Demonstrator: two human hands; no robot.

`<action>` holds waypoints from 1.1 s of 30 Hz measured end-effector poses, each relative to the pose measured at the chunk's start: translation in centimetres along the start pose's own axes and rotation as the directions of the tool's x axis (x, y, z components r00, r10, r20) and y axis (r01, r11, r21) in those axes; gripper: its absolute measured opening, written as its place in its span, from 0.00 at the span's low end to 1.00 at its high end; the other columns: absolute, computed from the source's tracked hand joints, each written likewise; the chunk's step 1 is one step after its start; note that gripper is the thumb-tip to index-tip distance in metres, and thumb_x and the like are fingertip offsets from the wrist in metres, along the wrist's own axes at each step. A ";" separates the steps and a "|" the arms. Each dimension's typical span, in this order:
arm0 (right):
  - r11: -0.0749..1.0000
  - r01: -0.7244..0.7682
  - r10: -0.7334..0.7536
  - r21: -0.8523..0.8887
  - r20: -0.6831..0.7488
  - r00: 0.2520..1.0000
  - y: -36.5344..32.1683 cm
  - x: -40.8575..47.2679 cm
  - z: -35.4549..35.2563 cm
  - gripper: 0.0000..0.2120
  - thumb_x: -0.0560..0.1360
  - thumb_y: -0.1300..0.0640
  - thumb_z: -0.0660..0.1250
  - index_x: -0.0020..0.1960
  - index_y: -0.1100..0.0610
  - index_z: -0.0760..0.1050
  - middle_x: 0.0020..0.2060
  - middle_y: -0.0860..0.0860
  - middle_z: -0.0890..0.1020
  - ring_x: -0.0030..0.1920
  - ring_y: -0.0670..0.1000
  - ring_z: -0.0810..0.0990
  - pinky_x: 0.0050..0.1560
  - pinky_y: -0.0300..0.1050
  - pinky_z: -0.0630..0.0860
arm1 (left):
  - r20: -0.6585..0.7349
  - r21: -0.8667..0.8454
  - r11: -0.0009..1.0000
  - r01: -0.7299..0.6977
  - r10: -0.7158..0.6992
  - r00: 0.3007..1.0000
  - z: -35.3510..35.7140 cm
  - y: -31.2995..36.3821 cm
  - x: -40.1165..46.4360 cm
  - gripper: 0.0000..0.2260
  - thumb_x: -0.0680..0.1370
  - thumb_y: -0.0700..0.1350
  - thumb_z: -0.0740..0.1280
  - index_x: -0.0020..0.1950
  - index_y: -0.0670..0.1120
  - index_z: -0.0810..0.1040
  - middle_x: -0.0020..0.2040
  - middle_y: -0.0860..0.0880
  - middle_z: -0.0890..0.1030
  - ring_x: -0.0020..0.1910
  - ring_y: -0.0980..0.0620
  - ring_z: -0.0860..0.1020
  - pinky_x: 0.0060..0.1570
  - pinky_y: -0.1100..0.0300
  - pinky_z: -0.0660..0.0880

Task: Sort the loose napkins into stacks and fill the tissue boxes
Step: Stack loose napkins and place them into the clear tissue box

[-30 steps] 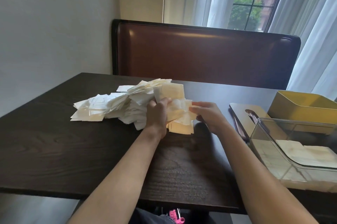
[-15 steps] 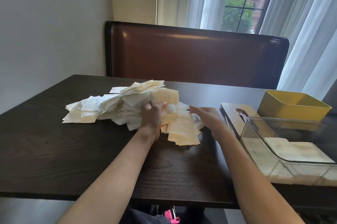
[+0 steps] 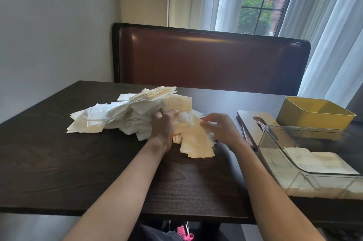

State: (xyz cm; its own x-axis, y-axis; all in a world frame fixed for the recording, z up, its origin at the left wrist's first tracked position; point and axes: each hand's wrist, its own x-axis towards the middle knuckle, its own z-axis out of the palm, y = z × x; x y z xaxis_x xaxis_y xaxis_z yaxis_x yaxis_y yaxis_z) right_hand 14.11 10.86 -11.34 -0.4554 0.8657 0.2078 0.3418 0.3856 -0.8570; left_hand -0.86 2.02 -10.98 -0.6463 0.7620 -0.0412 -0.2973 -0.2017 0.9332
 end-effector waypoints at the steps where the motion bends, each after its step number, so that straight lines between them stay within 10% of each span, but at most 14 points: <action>1: 1.000 0.006 -0.005 0.023 -0.028 1.000 -0.1 0.0 -0.2 0.04 0.76 0.60 0.70 0.46 0.61 0.80 0.44 0.55 0.83 0.43 0.49 0.79 0.41 0.37 0.75 | 0.007 0.001 1.000 0.000 0.000 1.000 0.0 -0.1 0.0 0.04 0.76 0.39 0.68 0.50 0.45 0.79 0.45 0.44 0.82 0.48 0.42 0.81 0.52 0.41 0.80; 8: 0.686 -0.028 0.063 0.727 -0.021 0.998 -1.1 -0.5 -1.9 0.05 0.79 0.64 0.65 0.55 0.62 0.72 0.47 0.54 0.79 0.51 0.54 0.80 0.48 0.44 0.80 | 0.018 0.007 1.000 0.013 -0.013 1.000 0.1 -0.4 0.1 0.06 0.76 0.39 0.68 0.52 0.43 0.80 0.46 0.43 0.82 0.45 0.44 0.81 0.49 0.44 0.81; 14: 0.349 -0.046 -0.134 0.936 0.099 0.986 -2.0 -0.9 -2.1 0.10 0.78 0.63 0.64 0.59 0.59 0.75 0.52 0.57 0.81 0.53 0.55 0.80 0.43 0.44 0.83 | 0.038 0.016 0.999 0.035 -0.035 0.999 0.2 -0.6 0.2 0.06 0.77 0.40 0.68 0.53 0.44 0.79 0.45 0.44 0.81 0.44 0.45 0.81 0.46 0.45 0.81; 21: 0.768 0.027 -0.028 0.639 -0.009 1.000 -2.2 -1.1 -0.3 0.11 0.75 0.67 0.69 0.57 0.61 0.78 0.45 0.52 0.79 0.44 0.50 0.79 0.46 0.44 0.79 | 0.277 0.030 0.985 0.169 -0.171 0.945 0.6 -0.6 -0.2 0.15 0.82 0.56 0.60 0.56 0.49 0.83 0.53 0.42 0.85 0.50 0.42 0.83 0.54 0.39 0.79; 33: 0.769 0.066 -0.042 0.636 -0.053 0.998 -1.8 -0.8 -0.2 0.10 0.81 0.58 0.63 0.55 0.60 0.81 0.42 0.49 0.83 0.43 0.47 0.82 0.47 0.41 0.79 | 0.381 0.178 0.983 0.047 -0.113 0.918 0.2 -1.2 -0.2 0.15 0.78 0.43 0.69 0.65 0.47 0.75 0.58 0.41 0.81 0.57 0.41 0.81 0.48 0.45 0.82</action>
State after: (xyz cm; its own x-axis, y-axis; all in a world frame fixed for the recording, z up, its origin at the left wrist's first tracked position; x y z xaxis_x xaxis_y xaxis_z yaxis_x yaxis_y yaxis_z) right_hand 14.01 9.53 -9.88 -0.4255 0.8644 0.2679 -0.2904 0.1500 -0.9451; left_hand -0.22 2.27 -11.97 -0.2915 0.9566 -0.0068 -0.1973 -0.0532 0.9789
